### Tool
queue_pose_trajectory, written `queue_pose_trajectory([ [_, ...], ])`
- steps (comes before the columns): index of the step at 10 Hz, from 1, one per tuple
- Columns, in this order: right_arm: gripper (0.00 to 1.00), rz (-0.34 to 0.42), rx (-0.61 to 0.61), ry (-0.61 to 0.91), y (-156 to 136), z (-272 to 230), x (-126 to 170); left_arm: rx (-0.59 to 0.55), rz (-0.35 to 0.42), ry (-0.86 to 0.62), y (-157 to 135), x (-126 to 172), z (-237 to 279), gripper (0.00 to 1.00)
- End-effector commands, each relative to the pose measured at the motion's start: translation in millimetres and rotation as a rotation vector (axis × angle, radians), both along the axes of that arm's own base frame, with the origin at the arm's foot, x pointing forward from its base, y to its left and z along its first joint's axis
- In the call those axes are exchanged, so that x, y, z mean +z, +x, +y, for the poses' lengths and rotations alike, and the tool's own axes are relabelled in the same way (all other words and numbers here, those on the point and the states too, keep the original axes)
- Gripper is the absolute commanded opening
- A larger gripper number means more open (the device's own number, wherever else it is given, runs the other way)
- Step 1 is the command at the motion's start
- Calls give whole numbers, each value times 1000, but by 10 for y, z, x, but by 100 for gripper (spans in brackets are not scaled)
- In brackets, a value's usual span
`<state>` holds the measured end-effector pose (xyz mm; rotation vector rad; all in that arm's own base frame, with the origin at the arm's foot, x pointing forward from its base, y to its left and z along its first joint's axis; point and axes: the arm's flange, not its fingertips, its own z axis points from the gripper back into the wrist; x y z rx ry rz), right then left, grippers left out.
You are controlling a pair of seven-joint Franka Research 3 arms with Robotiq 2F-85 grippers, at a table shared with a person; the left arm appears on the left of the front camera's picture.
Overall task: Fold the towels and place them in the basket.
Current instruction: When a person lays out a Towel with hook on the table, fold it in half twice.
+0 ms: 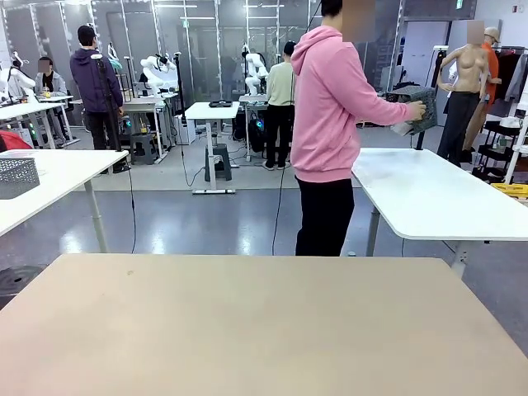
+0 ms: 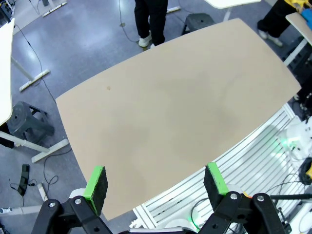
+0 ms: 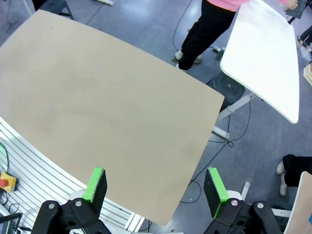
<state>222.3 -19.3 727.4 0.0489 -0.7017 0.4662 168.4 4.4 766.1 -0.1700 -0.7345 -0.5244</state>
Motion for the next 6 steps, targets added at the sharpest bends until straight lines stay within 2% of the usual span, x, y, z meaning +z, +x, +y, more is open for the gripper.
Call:
queue_pose_trajectory([
  [1, 100, 0, 0, 0, -14, -3, 0, -8, 0, 0, 13, 20, -14, 100],
  [6, 100, 0, 0, 0, -14, -3, 0, -8, 0, 0, 13, 20, -14, 100],
])
